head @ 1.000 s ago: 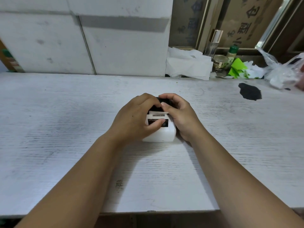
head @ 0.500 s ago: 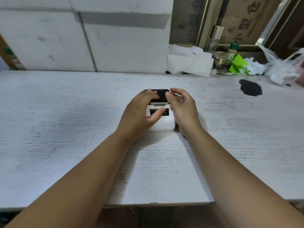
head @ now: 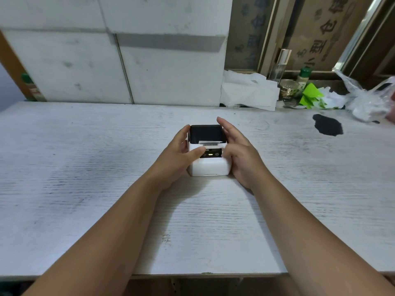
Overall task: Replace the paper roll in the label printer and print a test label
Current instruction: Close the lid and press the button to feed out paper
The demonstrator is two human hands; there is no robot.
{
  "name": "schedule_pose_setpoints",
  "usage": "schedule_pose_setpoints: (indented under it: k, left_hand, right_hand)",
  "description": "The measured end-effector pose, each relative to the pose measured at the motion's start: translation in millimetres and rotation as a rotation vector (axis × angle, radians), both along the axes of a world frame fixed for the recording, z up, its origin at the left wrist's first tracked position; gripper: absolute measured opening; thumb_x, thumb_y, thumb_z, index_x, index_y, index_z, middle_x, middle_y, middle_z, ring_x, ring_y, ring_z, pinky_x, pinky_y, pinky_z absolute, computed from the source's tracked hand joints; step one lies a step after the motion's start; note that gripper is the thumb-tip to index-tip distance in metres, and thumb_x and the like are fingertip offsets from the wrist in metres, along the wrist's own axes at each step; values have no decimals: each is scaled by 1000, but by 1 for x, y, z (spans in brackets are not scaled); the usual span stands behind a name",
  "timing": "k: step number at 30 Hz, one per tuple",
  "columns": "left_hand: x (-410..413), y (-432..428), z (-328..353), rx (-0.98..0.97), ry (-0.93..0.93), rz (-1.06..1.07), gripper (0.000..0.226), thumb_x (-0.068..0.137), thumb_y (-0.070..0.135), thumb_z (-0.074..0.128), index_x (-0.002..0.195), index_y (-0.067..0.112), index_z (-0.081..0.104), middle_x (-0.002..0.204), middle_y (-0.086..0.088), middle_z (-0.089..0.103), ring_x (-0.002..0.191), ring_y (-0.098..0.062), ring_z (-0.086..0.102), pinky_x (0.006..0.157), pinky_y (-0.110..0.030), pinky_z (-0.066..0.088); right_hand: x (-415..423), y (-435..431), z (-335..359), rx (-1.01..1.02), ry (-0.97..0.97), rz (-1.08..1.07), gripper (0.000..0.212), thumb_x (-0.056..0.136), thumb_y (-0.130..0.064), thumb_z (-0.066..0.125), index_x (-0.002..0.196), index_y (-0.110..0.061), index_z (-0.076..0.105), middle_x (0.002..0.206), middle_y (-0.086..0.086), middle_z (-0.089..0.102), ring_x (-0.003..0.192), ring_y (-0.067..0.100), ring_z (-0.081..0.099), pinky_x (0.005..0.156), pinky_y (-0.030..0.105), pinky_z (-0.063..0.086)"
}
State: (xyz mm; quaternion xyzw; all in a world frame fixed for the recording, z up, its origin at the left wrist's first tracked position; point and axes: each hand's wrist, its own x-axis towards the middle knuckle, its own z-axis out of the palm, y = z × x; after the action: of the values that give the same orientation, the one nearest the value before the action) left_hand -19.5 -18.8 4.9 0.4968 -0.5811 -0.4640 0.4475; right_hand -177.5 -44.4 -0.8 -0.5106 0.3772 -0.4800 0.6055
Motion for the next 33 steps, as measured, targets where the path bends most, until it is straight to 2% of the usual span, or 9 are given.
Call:
schedule_pose_setpoints:
  k: [3, 7, 10, 14, 19, 22, 25, 28, 33]
  left_hand:
    - [-1, -2, -1, -10, 1, -33, 47, 91, -3, 50, 111, 39, 41, 96, 31, 55, 79, 22, 58, 70, -1, 45]
    - [0, -2, -2, 1, 15, -13, 53, 90, -1, 54, 125, 35, 35, 100, 33, 53, 83, 25, 57, 73, -2, 46]
    - [-2, -3, -3, 2, 12, -15, 51, 90, -3, 53, 113, 40, 38, 96, 33, 52, 77, 25, 57, 66, 0, 44]
    - [-1, -5, -2, 33, 44, 0, 60, 90, 1, 54, 132, 35, 31, 97, 34, 51, 77, 24, 58, 66, 0, 45]
    - [-2, -4, -1, 27, 9, -15, 50, 91, -1, 52, 116, 38, 32, 89, 36, 52, 73, 24, 57, 68, 1, 44]
    - [1, -5, -2, 32, 3, -42, 46, 91, 0, 52, 121, 32, 40, 100, 27, 59, 84, 17, 61, 76, -5, 47]
    - [2, -5, -2, 18, -20, -20, 49, 88, 7, 56, 129, 29, 42, 106, 24, 63, 101, 3, 62, 91, -20, 46]
    - [0, -4, -1, 32, 8, 0, 64, 89, 6, 57, 142, 30, 30, 97, 35, 55, 90, 15, 59, 84, -14, 45]
    - [0, -4, 0, 63, 74, -9, 68, 89, -1, 53, 146, 23, 26, 101, 31, 53, 78, 22, 60, 71, -3, 48]
  right_hand:
    - [0, 2, 0, -37, 106, 39, 80, 55, 0, 47, 121, -45, 55, 136, 1, 54, 126, 25, 51, 110, 49, 37]
    - [-2, 3, 1, -42, 100, 53, 79, 62, 2, 51, 128, -41, 49, 138, 0, 51, 128, 20, 50, 111, 45, 38]
    - [-4, 3, 2, -43, 95, 80, 76, 65, 3, 53, 127, -41, 50, 138, -1, 51, 129, 20, 49, 110, 43, 38]
    - [-5, 1, 0, -35, 85, 81, 74, 75, 13, 51, 134, -32, 47, 131, -4, 55, 124, 19, 53, 105, 36, 43]
    - [-6, 1, 3, -5, 92, 88, 74, 81, 18, 45, 139, -28, 43, 127, -7, 56, 112, 11, 58, 97, 27, 47]
    - [-6, 0, 4, 31, 86, 84, 75, 81, 18, 45, 141, -27, 41, 131, -5, 55, 117, 15, 57, 98, 29, 46]
    - [-6, -1, 5, 61, 71, 70, 76, 81, 18, 44, 144, -24, 36, 127, -8, 55, 112, 13, 58, 95, 27, 47]
    - [-5, -1, 5, 76, 71, 62, 76, 82, 17, 44, 146, -23, 33, 120, -13, 57, 108, 11, 59, 93, 27, 48]
    - [-4, 0, 7, 97, 51, 40, 77, 82, 18, 42, 147, -22, 30, 136, -4, 51, 115, 17, 57, 98, 31, 45]
